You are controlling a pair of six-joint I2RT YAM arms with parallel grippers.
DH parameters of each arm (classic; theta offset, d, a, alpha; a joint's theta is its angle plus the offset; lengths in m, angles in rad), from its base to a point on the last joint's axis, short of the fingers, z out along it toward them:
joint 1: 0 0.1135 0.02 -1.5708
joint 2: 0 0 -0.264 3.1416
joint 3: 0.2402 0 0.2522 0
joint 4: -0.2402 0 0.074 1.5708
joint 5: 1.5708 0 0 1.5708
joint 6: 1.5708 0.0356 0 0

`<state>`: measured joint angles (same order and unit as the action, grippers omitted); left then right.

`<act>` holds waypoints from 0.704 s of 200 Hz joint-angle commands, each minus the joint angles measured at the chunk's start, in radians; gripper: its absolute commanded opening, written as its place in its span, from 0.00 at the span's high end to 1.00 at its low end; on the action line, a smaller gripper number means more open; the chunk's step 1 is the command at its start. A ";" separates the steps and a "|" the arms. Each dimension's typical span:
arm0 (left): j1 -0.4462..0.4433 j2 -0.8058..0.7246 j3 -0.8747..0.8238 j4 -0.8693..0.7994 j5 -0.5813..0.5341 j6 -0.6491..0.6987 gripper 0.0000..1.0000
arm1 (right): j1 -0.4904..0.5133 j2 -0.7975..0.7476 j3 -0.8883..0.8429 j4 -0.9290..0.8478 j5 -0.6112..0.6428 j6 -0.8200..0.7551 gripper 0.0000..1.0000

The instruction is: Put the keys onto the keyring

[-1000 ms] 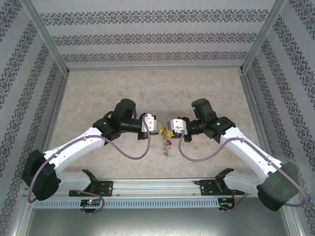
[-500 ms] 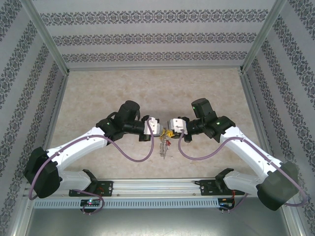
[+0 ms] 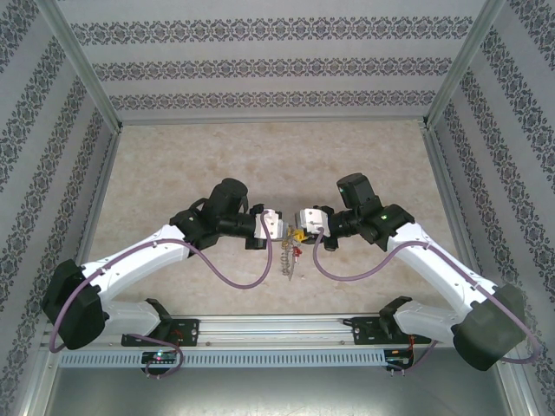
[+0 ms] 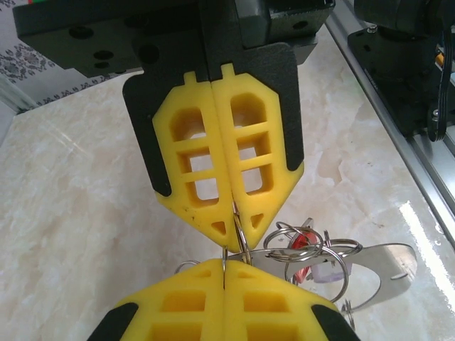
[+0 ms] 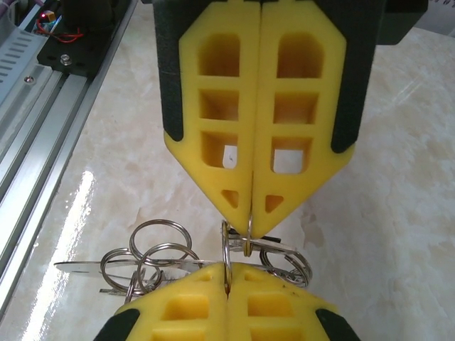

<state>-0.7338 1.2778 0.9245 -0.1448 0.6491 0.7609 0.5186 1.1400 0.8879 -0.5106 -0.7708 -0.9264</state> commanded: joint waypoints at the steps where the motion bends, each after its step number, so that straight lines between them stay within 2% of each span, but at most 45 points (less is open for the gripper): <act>1: -0.033 -0.029 0.012 -0.021 -0.006 0.061 1.00 | -0.015 0.005 0.035 0.030 -0.008 0.029 1.00; 94: -0.078 -0.062 -0.018 -0.015 -0.080 0.131 1.00 | -0.037 0.005 0.033 0.044 -0.015 0.056 1.00; 141: -0.102 -0.044 -0.004 -0.071 -0.109 0.176 1.00 | -0.041 -0.003 0.029 0.053 -0.032 0.051 1.00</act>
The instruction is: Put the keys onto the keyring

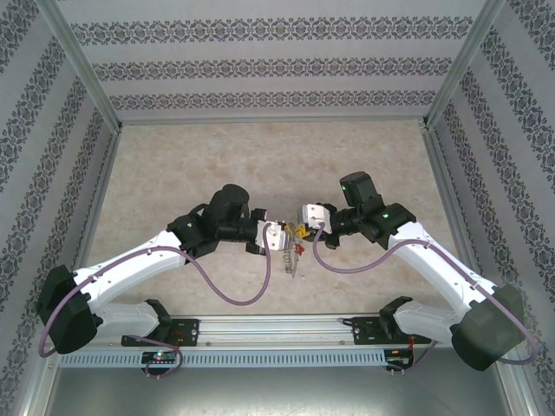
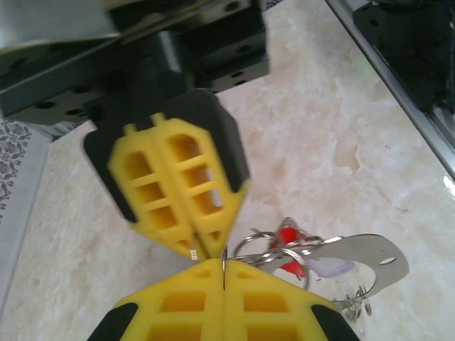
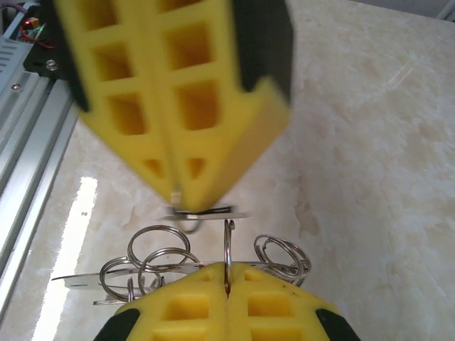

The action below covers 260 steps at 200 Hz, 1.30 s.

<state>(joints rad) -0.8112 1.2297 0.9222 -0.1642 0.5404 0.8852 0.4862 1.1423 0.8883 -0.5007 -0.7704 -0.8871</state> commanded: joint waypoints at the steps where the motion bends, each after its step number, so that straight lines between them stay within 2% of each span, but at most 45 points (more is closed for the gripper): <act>1: -0.025 0.005 -0.002 -0.052 -0.001 0.052 1.00 | -0.009 -0.006 0.030 0.044 -0.034 0.012 1.00; 55: -0.022 -0.001 -0.008 -0.029 -0.085 0.034 1.00 | -0.012 -0.021 0.013 0.044 -0.028 0.004 1.00; 109: 0.031 -0.066 -0.004 -0.058 -0.080 0.031 1.00 | 0.005 -0.026 0.017 0.004 0.010 -0.039 1.00; 150: 0.033 -0.067 -0.015 -0.052 -0.068 0.027 1.00 | 0.032 -0.014 0.025 -0.027 0.028 -0.066 1.00; 200: 0.030 -0.009 -0.004 -0.052 -0.063 0.050 1.00 | 0.043 -0.003 0.030 -0.027 -0.010 -0.074 1.00; 260: 0.023 0.034 0.001 -0.003 -0.049 0.017 1.00 | 0.043 0.010 0.039 -0.036 -0.061 -0.079 1.00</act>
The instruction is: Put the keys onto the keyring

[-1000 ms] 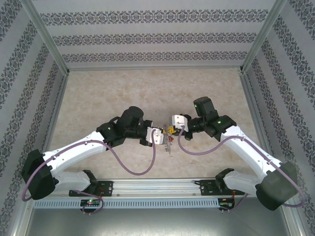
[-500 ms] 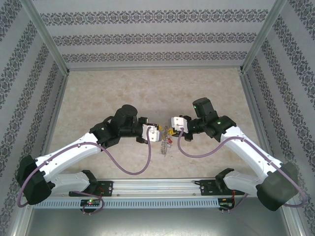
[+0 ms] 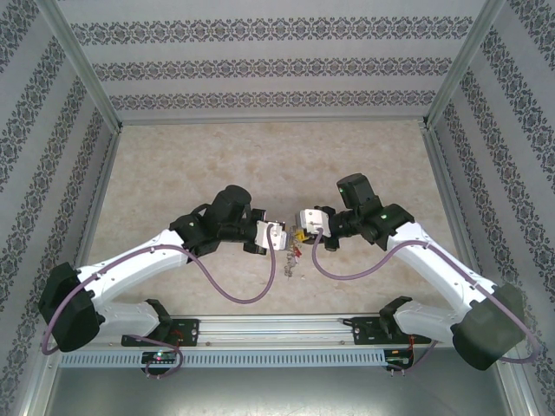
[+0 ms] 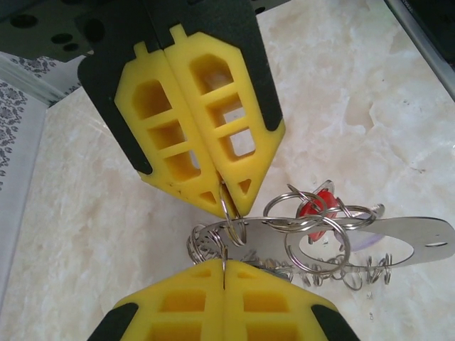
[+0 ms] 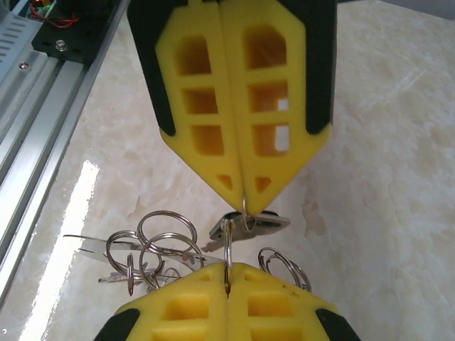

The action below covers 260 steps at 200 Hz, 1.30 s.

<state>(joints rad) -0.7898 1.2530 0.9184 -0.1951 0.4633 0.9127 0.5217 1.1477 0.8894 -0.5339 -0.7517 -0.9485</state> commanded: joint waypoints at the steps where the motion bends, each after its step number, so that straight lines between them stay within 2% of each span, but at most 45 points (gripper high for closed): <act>1: 0.001 0.012 0.005 0.028 0.029 -0.012 1.00 | 0.008 0.004 0.038 -0.003 -0.082 -0.018 1.00; 84: 0.000 -0.006 0.009 0.056 0.056 -0.038 1.00 | 0.005 0.016 0.042 -0.008 -0.052 0.001 1.00; 172: -0.009 -0.029 0.004 0.035 0.075 -0.008 1.00 | -0.006 0.033 0.060 -0.019 -0.046 0.020 1.00; 260: -0.022 -0.020 0.007 0.010 0.075 0.018 1.00 | -0.033 0.022 0.064 0.007 -0.091 0.061 1.00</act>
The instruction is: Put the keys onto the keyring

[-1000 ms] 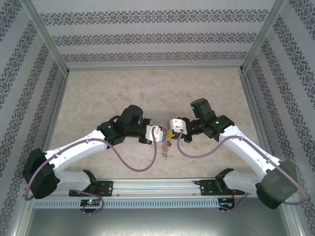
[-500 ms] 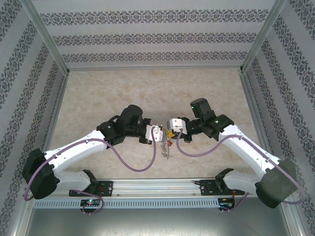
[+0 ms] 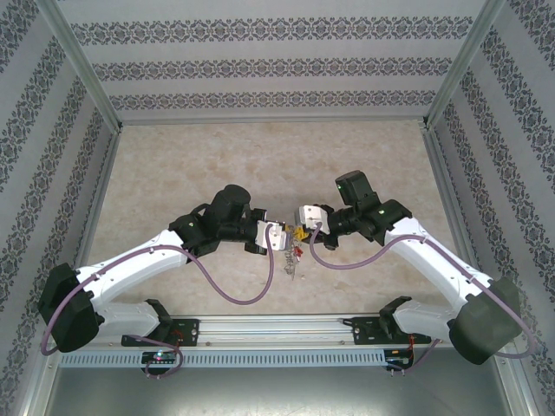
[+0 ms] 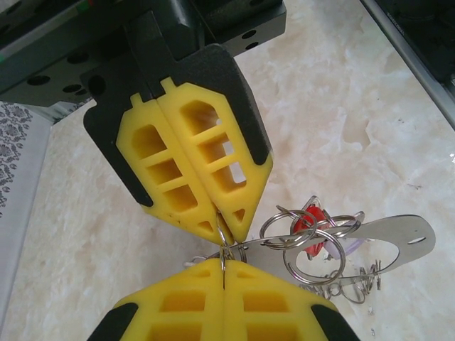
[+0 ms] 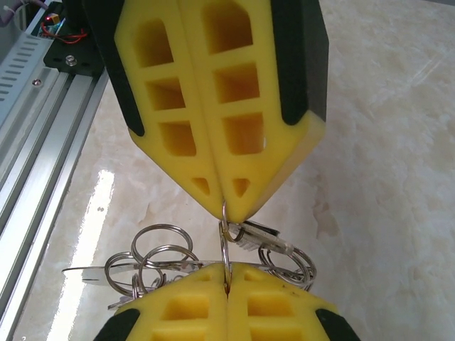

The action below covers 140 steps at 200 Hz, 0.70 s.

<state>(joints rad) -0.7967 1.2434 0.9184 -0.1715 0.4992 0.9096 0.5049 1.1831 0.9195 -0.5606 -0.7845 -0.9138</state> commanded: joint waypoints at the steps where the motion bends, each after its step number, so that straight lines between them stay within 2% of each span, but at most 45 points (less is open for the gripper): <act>1: -0.015 -0.010 0.007 -0.014 0.039 0.021 1.00 | -0.017 -0.014 0.034 0.034 -0.059 0.027 1.00; 140: -0.016 -0.020 -0.029 0.004 0.008 0.007 1.00 | -0.060 -0.048 0.007 0.097 -0.104 0.084 1.00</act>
<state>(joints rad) -0.7971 1.2396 0.9119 -0.1642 0.4812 0.9127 0.4641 1.1618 0.9195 -0.5438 -0.8394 -0.8585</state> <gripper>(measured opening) 0.058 0.049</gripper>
